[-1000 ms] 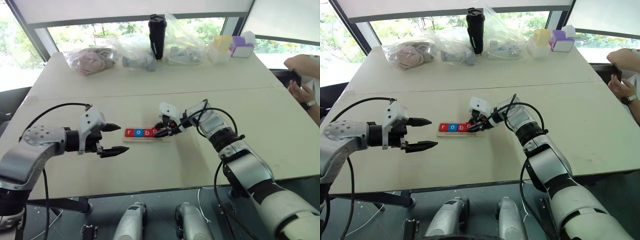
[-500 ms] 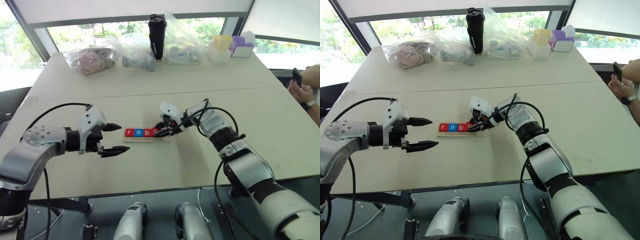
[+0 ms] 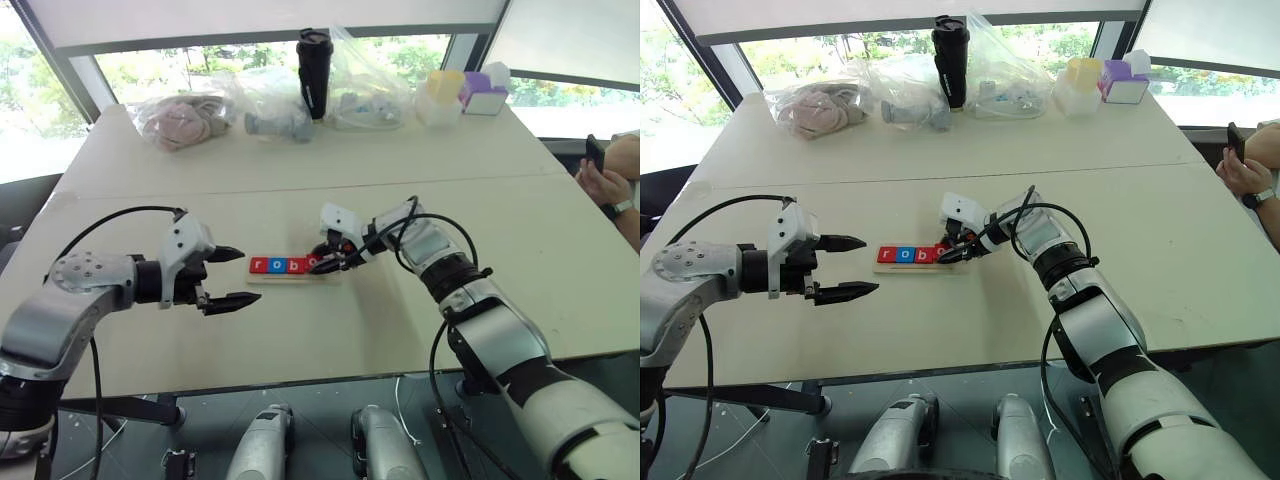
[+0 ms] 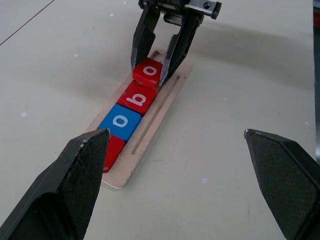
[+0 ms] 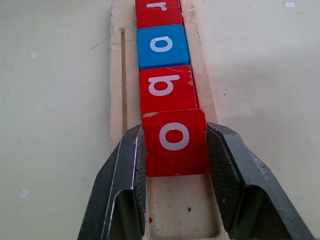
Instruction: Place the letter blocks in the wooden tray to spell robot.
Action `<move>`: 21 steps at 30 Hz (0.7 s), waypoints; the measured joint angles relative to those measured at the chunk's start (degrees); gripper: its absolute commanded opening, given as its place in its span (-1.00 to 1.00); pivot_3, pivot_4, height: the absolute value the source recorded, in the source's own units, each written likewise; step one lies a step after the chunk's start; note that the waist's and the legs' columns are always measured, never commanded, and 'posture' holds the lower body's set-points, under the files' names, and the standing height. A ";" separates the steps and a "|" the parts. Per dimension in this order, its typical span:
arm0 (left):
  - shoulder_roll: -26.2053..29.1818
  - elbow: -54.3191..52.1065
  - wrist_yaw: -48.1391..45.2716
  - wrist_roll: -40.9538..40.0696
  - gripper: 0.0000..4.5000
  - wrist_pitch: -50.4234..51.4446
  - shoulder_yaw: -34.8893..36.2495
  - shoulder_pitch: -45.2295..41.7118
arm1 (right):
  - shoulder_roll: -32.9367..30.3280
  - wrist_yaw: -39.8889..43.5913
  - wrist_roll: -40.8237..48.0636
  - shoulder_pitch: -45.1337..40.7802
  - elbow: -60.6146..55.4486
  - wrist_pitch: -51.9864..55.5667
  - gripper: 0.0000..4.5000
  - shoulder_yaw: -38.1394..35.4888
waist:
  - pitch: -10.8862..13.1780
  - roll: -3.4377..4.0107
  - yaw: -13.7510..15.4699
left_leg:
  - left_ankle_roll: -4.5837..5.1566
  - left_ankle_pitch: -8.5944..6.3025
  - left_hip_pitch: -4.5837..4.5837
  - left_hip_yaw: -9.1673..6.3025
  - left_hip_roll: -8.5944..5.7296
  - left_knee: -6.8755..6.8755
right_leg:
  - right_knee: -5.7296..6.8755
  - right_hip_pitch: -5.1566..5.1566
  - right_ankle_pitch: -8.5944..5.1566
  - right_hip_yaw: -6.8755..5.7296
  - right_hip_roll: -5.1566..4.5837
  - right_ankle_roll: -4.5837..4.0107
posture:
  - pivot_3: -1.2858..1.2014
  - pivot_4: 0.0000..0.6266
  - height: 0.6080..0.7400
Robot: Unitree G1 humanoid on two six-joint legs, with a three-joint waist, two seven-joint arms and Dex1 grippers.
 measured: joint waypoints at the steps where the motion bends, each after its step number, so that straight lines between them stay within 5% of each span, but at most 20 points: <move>1: 0.00 0.00 0.01 0.00 1.00 0.00 0.00 0.00 | 0.00 -0.02 -0.04 0.00 0.01 -0.02 0.36 0.00 | 0.00 0.00 0.00 | 0.00 0.00 0.00 0.00 0.00 0.00 | 0.00 0.00 0.00 0.00 0.00 0.00 | 0.03 -0.52 1.00; 4: 0.00 0.00 0.03 0.01 1.00 0.00 0.00 0.00 | -0.02 0.14 -0.10 0.02 0.00 -0.22 0.98 0.01 | 0.00 0.00 0.00 | 0.00 0.00 0.00 0.00 0.00 0.00 | 0.00 0.00 0.00 0.00 0.00 0.00 | 0.03 -0.52 1.00; 12: -0.09 -0.01 0.14 0.12 1.00 0.00 -0.01 0.00 | -0.37 0.06 1.25 0.56 -5.96 1.71 0.98 -1.73 | 0.01 0.01 0.02 | 0.00 0.00 0.00 -0.01 0.02 0.00 | 0.01 -0.01 0.01 0.00 0.00 0.01 | 0.03 -0.52 1.00; 21: -0.65 -0.15 0.77 -1.01 1.00 0.64 0.23 -0.04 | -2.84 -10.54 5.88 6.41 -18.22 8.14 0.98 -11.17 | 0.00 -0.01 0.31 | 0.00 0.00 0.00 -0.01 0.03 0.00 | -0.01 0.02 -0.02 0.01 -0.03 -0.04 | 0.03 -0.52 1.00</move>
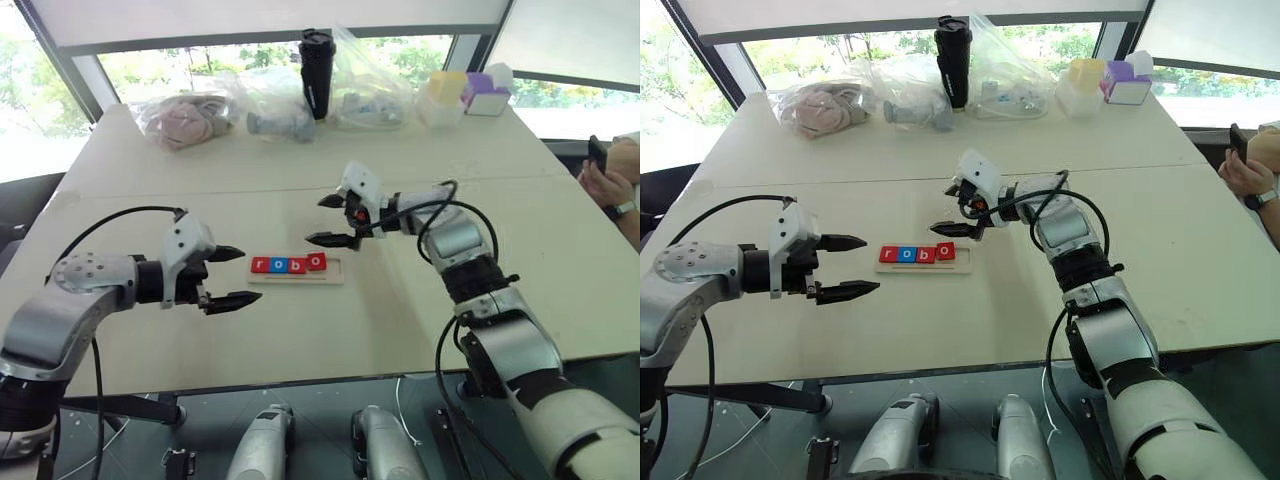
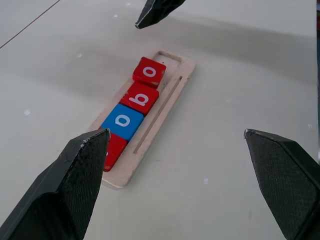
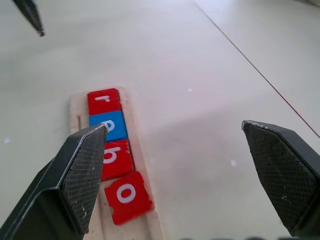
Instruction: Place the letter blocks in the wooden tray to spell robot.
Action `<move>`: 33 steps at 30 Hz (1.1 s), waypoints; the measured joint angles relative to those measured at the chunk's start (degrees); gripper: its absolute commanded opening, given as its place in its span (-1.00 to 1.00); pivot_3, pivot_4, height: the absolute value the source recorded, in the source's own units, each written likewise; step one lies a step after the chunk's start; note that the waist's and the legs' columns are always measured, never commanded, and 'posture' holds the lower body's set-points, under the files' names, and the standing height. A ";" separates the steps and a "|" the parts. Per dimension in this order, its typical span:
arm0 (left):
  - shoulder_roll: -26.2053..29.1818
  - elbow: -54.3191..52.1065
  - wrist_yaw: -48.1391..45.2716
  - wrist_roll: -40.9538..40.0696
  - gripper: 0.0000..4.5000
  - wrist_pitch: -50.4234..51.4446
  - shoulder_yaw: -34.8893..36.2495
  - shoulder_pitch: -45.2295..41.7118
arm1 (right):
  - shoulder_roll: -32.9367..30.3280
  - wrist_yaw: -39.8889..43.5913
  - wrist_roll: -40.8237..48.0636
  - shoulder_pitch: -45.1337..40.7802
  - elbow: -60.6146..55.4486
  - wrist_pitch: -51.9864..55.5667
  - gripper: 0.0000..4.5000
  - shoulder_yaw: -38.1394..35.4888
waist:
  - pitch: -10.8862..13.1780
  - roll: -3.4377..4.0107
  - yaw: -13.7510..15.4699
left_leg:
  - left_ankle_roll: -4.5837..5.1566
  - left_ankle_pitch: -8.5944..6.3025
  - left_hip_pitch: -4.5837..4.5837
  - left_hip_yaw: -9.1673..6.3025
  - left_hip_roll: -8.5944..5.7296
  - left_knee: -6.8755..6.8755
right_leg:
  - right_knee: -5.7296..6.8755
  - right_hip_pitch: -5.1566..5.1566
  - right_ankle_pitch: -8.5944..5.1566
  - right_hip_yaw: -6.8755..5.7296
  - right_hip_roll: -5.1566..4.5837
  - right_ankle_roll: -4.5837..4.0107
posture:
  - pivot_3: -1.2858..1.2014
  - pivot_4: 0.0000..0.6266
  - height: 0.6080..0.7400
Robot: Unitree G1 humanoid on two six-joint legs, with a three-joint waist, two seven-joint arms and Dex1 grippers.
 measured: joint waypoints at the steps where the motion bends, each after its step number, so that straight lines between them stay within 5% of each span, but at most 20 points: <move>1: -0.15 -0.05 -0.04 -0.86 1.00 0.65 0.28 -0.11 | -0.43 -1.29 -0.41 1.06 0.00 -0.31 0.98 0.04 | 0.00 0.00 -0.01 | 0.00 0.00 0.00 0.01 0.00 0.00 | 0.00 -0.01 0.00 0.00 0.00 0.00 | 0.03 -0.52 1.00; 13: 0.82 -0.62 -1.27 -3.42 1.00 2.33 0.78 -2.21 | 0.78 -7.38 -3.78 -0.37 13.68 -9.32 0.98 1.70 | 0.00 0.01 -0.36 | 0.01 0.01 0.00 0.05 0.00 0.00 | 0.00 -0.01 -0.01 0.01 0.04 -0.05 | 0.03 -0.52 1.00; 33: 0.79 -3.17 1.40 -4.39 1.00 4.65 0.83 -1.82 | 1.54 -1.20 -5.42 -4.06 24.32 -17.36 0.98 3.46 | 0.00 0.01 -0.33 | 0.01 0.01 0.01 0.03 -0.01 0.00 | 0.00 0.01 0.02 0.02 0.06 0.00 | 0.03 -0.52 1.00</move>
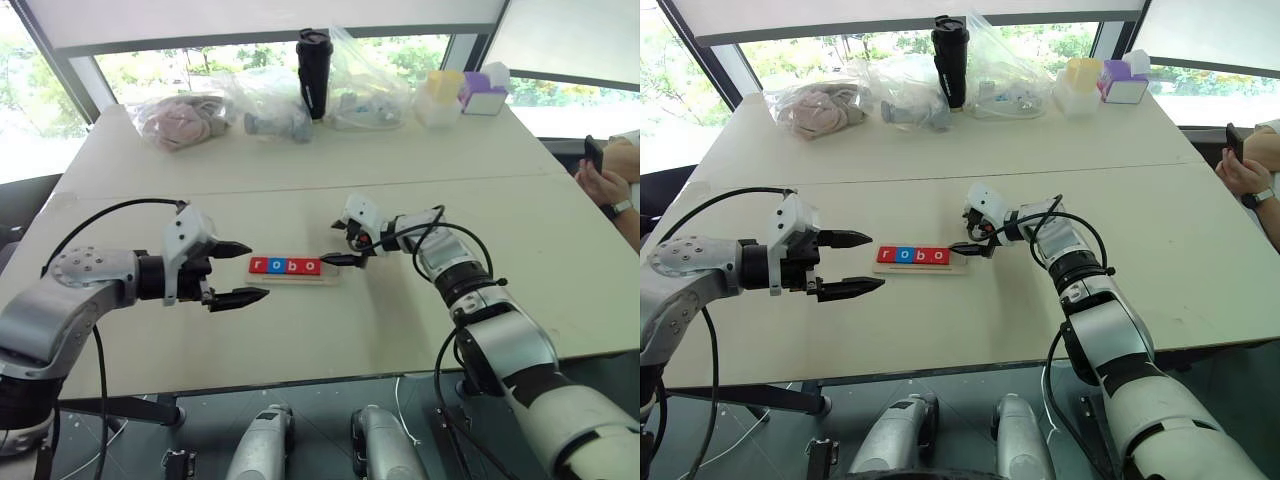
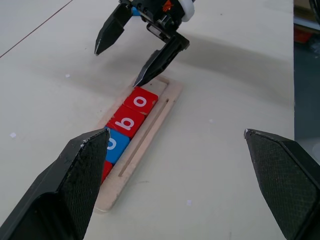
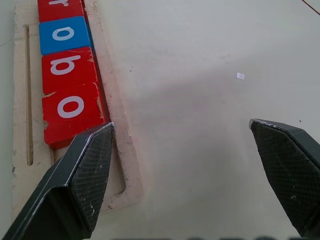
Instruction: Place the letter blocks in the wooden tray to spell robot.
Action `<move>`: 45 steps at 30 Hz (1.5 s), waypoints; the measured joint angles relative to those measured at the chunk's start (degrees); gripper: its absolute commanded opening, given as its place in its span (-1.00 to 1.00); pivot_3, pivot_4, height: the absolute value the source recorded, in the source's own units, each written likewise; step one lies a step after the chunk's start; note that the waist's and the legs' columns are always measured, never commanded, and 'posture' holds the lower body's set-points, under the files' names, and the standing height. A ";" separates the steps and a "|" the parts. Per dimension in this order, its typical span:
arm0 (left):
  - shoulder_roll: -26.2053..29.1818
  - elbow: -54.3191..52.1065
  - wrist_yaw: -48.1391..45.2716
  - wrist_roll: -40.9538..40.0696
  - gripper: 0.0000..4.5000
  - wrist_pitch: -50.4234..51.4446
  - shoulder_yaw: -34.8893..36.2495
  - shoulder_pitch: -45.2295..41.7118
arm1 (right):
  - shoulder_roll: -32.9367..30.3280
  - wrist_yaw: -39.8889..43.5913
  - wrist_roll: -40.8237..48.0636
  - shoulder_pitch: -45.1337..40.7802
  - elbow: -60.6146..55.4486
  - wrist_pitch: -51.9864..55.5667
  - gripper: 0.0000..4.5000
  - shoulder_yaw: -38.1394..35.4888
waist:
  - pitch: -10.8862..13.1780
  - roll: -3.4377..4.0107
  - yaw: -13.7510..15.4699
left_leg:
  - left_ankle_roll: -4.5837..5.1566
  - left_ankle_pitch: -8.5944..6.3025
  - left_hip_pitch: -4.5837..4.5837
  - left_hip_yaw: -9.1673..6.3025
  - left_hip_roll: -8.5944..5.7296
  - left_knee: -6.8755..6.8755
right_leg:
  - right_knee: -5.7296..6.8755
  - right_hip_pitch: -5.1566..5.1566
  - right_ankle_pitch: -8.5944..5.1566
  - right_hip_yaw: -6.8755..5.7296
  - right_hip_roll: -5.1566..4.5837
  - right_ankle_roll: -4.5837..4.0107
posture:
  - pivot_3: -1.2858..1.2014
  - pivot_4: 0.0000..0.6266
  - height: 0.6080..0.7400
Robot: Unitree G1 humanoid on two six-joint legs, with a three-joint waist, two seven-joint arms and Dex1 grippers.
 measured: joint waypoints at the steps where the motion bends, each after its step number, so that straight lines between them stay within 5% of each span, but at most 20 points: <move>1: 0.00 0.24 -0.05 0.03 1.00 -0.08 0.00 0.00 | 0.11 -0.50 0.02 0.00 0.00 0.00 0.98 -0.09 | 0.00 0.00 0.00 | 0.00 0.00 0.00 0.00 0.00 0.00 | 0.00 0.00 0.00 0.00 0.00 0.00 | 0.03 -0.52 1.00; 10: -0.05 0.54 -0.82 -0.21 1.00 -0.40 0.01 1.25 | -5.18 -17.36 4.29 1.30 -11.84 7.92 0.98 -12.41 | 0.00 -0.01 0.39 | -0.02 0.00 0.00 0.00 0.02 -0.03 | -0.03 0.00 -0.06 0.05 -0.06 -0.10 | 0.03 -0.52 1.00; 15: -1.56 -1.83 0.16 -1.05 1.00 -0.12 -0.16 0.26 | -6.29 -28.09 6.96 14.41 -31.64 23.11 0.98 -19.64 | -0.03 -0.03 0.61 | -0.01 0.01 0.00 0.01 0.04 -0.05 | -0.01 0.01 -0.09 0.05 -0.08 -0.16 | 0.03 -0.52 1.00; 19: -3.93 -1.71 0.98 -1.15 1.00 -0.05 -1.45 -2.13 | -5.26 -34.16 7.73 18.88 -35.87 33.04 0.98 -22.14 | -0.01 0.00 -0.06 | 0.01 0.02 0.04 0.20 0.05 0.01 | -0.01 -0.01 -0.01 0.14 -0.08 -0.31 | 0.03 -0.52 1.00; 34: -4.78 1.01 0.02 1.69 1.00 -0.69 -4.54 -4.24 | -5.43 -28.88 8.24 14.19 -21.04 26.55 0.98 -16.20 | -0.01 0.00 0.17 | 0.02 0.02 0.25 0.92 0.18 0.01 | -0.03 0.06 0.00 0.55 0.05 -0.32 | 0.03 -0.52 1.00; 37: -4.78 0.90 0.21 1.83 1.00 -0.69 -4.48 -3.92 | -5.50 -30.83 6.77 10.28 -13.62 23.23 0.63 -15.83 | -0.01 -0.01 0.06 | 0.02 0.02 0.37 1.06 0.18 -0.02 | -0.01 0.07 0.00 0.73 0.06 -0.32 | 0.03 -0.52 1.00; 42: -4.78 0.88 0.72 1.86 1.00 -0.67 -4.42 -3.19 | -5.66 -31.35 5.63 7.40 -7.27 18.65 -0.48 -15.26 | -0.01 -0.01 0.11 | 0.03 0.02 0.39 1.10 0.19 -0.04 | -0.02 0.08 0.00 0.78 0.06 -0.32 | 0.03 -0.52 1.00; 45: -4.78 0.88 1.18 1.86 1.00 -0.66 -4.41 -2.69 | -5.70 -30.62 5.54 7.23 -7.16 18.77 -0.47 -15.16 | -0.01 -0.02 0.10 | 0.03 0.02 0.40 1.10 0.20 -0.04 | -0.02 0.08 0.00 0.79 0.06 -0.31 | 0.03 -0.52 1.00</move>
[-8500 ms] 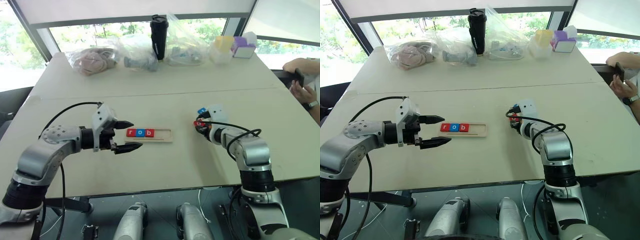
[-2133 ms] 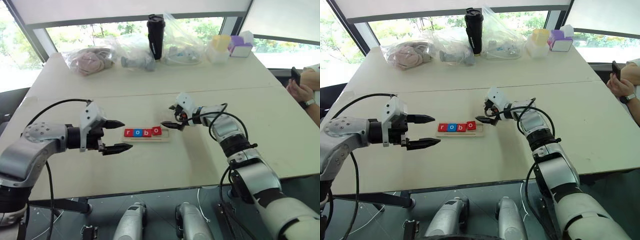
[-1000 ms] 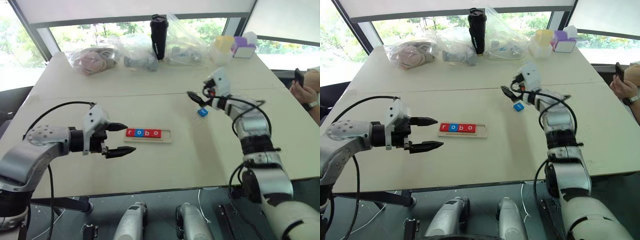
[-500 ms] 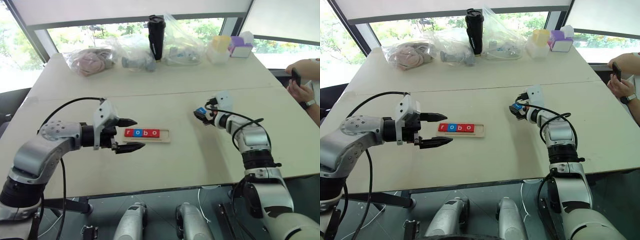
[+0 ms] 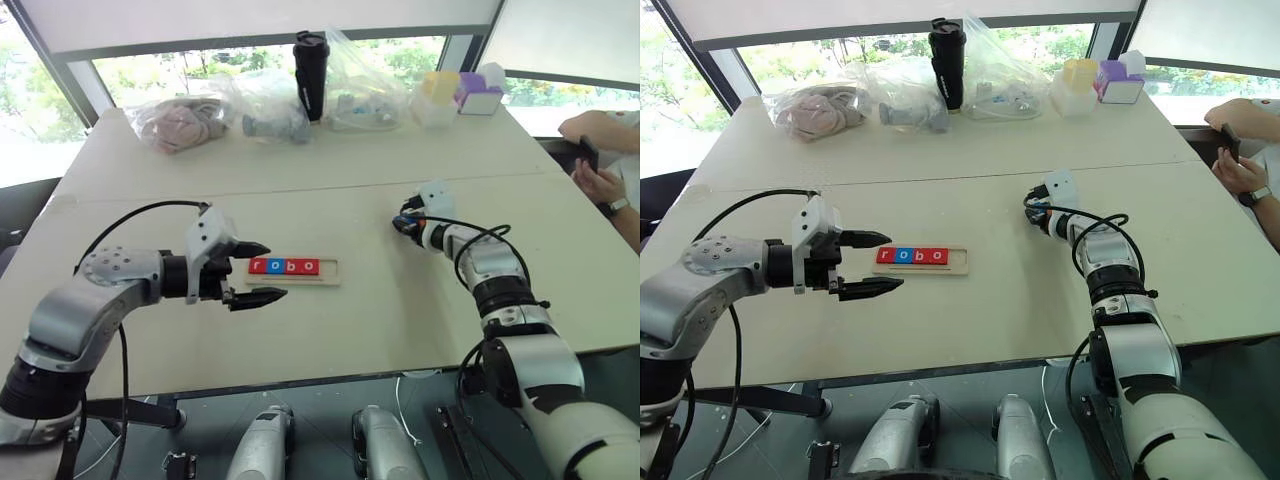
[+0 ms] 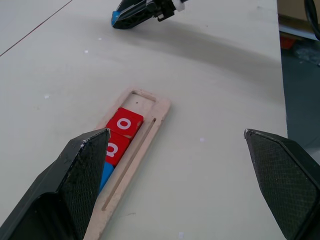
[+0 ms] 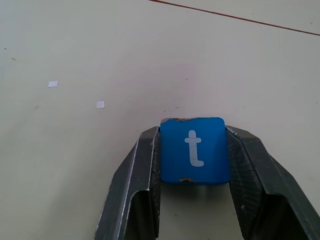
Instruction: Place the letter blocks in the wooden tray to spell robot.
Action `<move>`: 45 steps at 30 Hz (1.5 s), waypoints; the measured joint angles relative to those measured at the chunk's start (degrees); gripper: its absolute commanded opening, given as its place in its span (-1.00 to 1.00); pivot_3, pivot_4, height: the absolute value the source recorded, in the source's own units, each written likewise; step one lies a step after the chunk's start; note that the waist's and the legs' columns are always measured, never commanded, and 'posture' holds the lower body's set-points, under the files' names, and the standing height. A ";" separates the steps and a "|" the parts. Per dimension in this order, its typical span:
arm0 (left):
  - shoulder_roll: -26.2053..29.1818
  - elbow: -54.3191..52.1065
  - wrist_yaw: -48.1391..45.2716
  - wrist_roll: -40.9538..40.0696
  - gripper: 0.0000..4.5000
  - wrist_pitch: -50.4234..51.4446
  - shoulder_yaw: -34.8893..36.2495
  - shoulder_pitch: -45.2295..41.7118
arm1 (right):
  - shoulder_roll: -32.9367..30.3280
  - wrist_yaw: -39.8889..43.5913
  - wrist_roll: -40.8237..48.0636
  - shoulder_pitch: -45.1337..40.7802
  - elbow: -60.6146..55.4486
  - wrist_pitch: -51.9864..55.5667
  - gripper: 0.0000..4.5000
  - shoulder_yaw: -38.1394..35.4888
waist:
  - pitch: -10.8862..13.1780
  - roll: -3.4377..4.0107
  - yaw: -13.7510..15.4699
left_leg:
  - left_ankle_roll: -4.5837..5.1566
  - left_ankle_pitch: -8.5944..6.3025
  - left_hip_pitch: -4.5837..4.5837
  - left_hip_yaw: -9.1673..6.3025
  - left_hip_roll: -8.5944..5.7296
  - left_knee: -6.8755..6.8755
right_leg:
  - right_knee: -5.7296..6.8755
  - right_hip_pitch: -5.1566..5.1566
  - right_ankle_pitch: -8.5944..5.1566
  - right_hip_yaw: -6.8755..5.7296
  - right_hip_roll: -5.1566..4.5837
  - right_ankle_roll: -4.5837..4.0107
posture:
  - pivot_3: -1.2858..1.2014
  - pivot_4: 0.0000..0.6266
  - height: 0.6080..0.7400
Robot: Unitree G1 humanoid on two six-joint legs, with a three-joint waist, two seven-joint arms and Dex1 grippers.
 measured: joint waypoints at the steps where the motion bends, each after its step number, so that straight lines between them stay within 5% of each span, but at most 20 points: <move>1: 0.00 -0.01 0.08 0.00 1.00 0.01 0.00 0.00 | -0.04 0.23 -0.04 0.03 -0.25 0.31 -0.47 0.09 | 0.00 0.00 0.00 | 0.00 0.00 0.00 0.00 0.00 0.00 | 0.00 0.00 0.00 0.00 0.00 0.00 | 0.03 -0.52 1.00; 5: 0.00 -0.15 0.24 -0.01 1.00 0.02 0.01 -0.01 | -0.20 0.29 -0.15 2.15 -5.94 4.00 -0.47 0.34 | 0.00 0.00 0.03 | 0.00 0.00 0.01 0.00 0.02 -0.02 | 0.00 0.00 0.00 0.02 0.00 0.00 | 0.03 -0.52 1.00; 9: 0.76 -1.01 0.07 -0.22 1.00 0.20 0.60 0.12 | 1.06 -6.28 4.10 7.31 -28.39 23.49 -0.47 -6.14 | 0.01 0.01 0.30 | 0.02 -0.02 -0.02 -0.10 0.08 -0.05 | 0.02 -0.10 -0.01 0.10 -0.01 0.00 | 0.03 -0.52 1.00; 13: 0.99 -1.26 -0.07 -0.52 1.00 0.23 1.14 -0.06 | 7.72 -14.71 6.97 10.94 -53.25 44.63 -0.47 -12.68 | -0.02 -0.02 0.19 | 0.04 -0.05 0.04 -0.05 0.21 -0.07 | 0.01 -0.11 0.00 0.10 0.07 -0.01 | 0.03 -0.52 1.00; 17: 0.61 -0.59 -0.70 -0.51 1.00 0.09 0.56 -0.83 | 16.94 -20.46 7.36 18.77 -70.75 60.61 -0.47 -11.58 | -0.02 -0.02 0.35 | 0.03 -0.06 0.05 -0.05 0.25 -0.10 | -0.01 -0.11 -0.02 0.09 0.07 -0.04 | 0.03 -0.52 1.00; 23: 0.04 0.82 -1.71 0.02 1.00 -0.57 -0.92 -2.24 | 26.69 -25.31 6.67 25.37 -80.24 70.95 -0.47 -7.32 | -0.01 0.00 0.29 | 0.00 -0.07 -0.01 0.02 0.25 -0.08 | -0.13 -0.17 0.02 0.11 0.02 -0.11 | 0.03 -0.52 1.00; 29: -0.08 1.43 -2.31 0.44 1.00 -0.59 -1.29 -2.88 | 27.21 -26.11 6.42 25.78 -82.32 71.00 -0.47 -6.15 | -0.01 0.00 0.22 | -0.04 -0.10 -0.03 0.02 0.26 -0.21 | -0.22 -0.21 0.03 0.10 0.00 -0.12 | 0.03 -0.52 1.00; 36: -0.08 3.05 -3.06 1.11 1.00 -1.26 -1.28 -3.71 | 27.58 -26.11 6.49 26.16 -82.25 71.01 0.98 -5.86 | -0.01 0.00 0.06 | -0.02 -0.09 -0.09 0.02 0.28 -0.26 | -0.25 -0.28 0.02 0.09 0.02 -0.12 | 0.03 -0.52 1.00; 37: -0.08 3.09 -3.27 1.38 1.00 -1.58 -1.28 -3.57 | 27.54 -26.11 6.49 26.16 -82.22 71.00 0.98 -5.86 | -0.01 0.00 0.06 | -0.02 -0.09 -0.10 0.02 0.28 -0.25 | -0.27 -0.28 0.02 0.09 0.02 -0.12 | 0.03 -0.52 1.00; 41: -0.08 3.30 -3.65 1.78 1.00 -2.24 -1.28 -3.40 | 22.75 -23.09 8.24 25.78 -81.74 70.46 0.98 -5.30 | 0.01 0.03 0.11 | -0.03 -0.10 -0.18 0.03 0.30 -0.23 | -0.41 -0.28 0.04 0.06 0.01 -0.14 | 0.03 -0.52 1.00; 45: 1.11 3.39 -4.93 1.79 1.00 -2.40 -1.11 -2.69 | -2.64 -5.02 13.69 25.44 -81.51 54.67 0.98 -2.58 | 0.06 0.12 0.29 | 0.17 -0.21 -0.53 0.13 0.30 -0.12 | -1.06 -0.27 0.04 -0.04 -0.02 -0.13 | 0.03 -0.52 1.00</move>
